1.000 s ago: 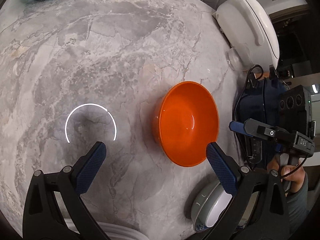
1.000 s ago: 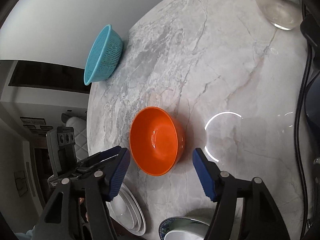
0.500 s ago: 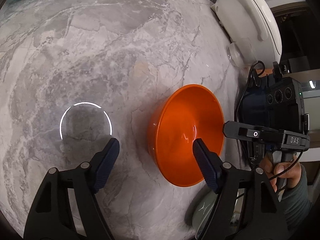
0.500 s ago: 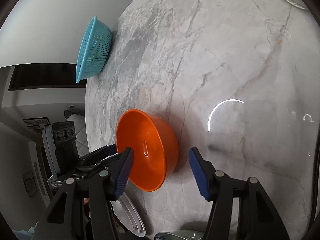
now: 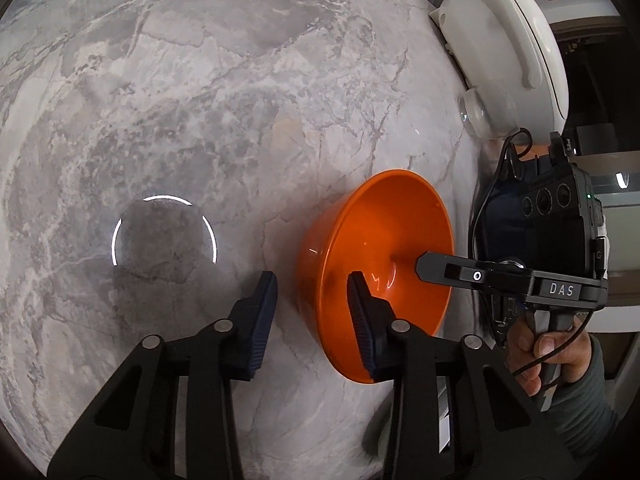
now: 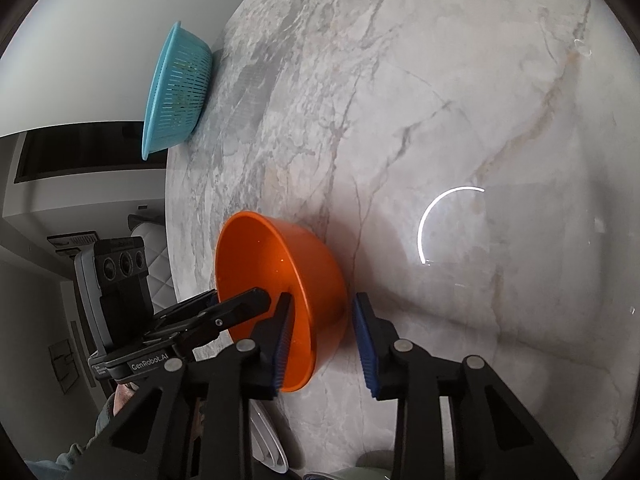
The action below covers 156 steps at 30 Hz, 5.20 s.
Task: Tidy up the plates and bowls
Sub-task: 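Close the left gripper on the orange bowl rim while the right gripper closes on the opposite rim, then carry the orange bowl with both grippers and lower it into the white bowl, then open both grippers and release the orange bowl, then close both grippers on the rim of the nested bowl stack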
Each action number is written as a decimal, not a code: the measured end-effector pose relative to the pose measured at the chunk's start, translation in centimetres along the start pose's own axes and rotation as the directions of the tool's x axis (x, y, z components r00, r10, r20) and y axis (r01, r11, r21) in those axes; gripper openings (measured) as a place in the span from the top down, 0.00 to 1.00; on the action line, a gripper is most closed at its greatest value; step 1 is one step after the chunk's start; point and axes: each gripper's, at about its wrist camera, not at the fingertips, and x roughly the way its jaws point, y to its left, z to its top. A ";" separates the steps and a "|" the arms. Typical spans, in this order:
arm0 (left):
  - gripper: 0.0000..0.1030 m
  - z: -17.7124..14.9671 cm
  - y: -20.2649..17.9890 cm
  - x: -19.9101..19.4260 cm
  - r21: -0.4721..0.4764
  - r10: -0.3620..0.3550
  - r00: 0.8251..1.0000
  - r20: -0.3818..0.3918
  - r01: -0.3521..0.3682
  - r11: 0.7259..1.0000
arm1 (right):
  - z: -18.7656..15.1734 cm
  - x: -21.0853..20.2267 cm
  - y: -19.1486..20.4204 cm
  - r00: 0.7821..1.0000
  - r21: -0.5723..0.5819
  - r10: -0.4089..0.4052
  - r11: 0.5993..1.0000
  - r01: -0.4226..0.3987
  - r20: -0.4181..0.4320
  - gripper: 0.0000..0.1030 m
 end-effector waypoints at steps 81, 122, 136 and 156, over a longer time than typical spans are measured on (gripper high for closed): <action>0.83 -20.9 -12.3 2.5 0.121 0.020 0.997 -0.081 -0.011 0.993 | -20.7 -8.8 -4.3 0.992 0.083 -0.070 0.995 0.061 0.104 0.86; 0.21 -20.1 -8.8 -4.8 0.051 0.015 0.998 0.061 -0.018 0.999 | -20.4 -6.1 2.1 0.851 -0.168 -0.509 0.834 0.525 0.130 0.92; 0.21 -20.4 -7.5 -4.9 0.021 0.035 0.997 0.062 -0.036 0.999 | -20.4 -7.1 3.3 0.869 -0.174 -0.464 0.854 0.491 0.174 0.29; 0.23 -19.8 -6.9 -2.4 0.224 0.170 0.985 -0.031 -0.159 0.962 | -21.6 -11.0 -4.7 0.919 -0.052 -0.343 0.932 0.359 0.193 0.65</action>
